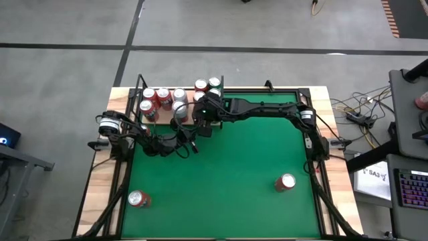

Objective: Place canned beverage on shelf
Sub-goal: Put the red-black soda can on the shelf aligned with the other red-black soda can

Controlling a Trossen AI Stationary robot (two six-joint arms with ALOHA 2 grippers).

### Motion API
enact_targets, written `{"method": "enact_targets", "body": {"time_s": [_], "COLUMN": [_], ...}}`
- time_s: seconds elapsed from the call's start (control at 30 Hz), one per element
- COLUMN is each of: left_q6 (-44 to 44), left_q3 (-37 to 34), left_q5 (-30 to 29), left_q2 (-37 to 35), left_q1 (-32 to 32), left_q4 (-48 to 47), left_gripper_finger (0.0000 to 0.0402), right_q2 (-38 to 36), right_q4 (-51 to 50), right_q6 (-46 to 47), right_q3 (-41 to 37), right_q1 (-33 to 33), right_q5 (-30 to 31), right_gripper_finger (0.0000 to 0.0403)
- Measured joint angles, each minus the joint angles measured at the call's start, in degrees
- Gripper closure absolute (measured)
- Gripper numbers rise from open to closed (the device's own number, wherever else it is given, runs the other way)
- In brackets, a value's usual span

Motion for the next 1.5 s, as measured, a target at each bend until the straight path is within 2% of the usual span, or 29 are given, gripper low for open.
{"method": "enact_targets", "body": {"time_s": [0.37, 0.63, 0.93, 1.07, 1.43, 1.5], "left_q6": [-1.0, -1.5, -1.5, -1.5, -1.5, -1.5], "left_q3": [0.0, 0.0, 0.4, 0.3, 0.3, 0.3], "left_q5": [0.0, -0.1, 0.0, 0.0, 0.0, 0.1], "left_q2": [0.0, 0.0, 0.0, 0.0, 0.0, 0.0], "left_q1": [1.0, 1.2, 1.2, 1.2, 1.1, 1.1], "left_q4": [0.3, 0.4, 0.4, 0.4, 0.4, 0.4], "left_gripper_finger": [0.0402, 0.0402, 0.0402, 0.0402, 0.0402, 0.0402], "right_q2": [-0.4, -0.5, 0.2, 0.2, 0.2, 0.2], "right_q4": [-2.4, -12.2, -12.4, -11.2, -5.6, -4.5], "right_q6": [-1.3, -0.3, 2.4, 2.6, 1.1, 0.7], "right_q3": [6.0, 11.7, 9.4, 8.3, 4.0, 3.2], "right_q1": [0.7, 2.9, 3.5, 3.1, 2.6, 2.5], "right_q5": [0.6, -0.4, -3.0, -3.0, -3.6, -3.4], "right_gripper_finger": [0.0078, 0.0078, 0.0087, 0.0143, 0.0368, 0.0386]}}
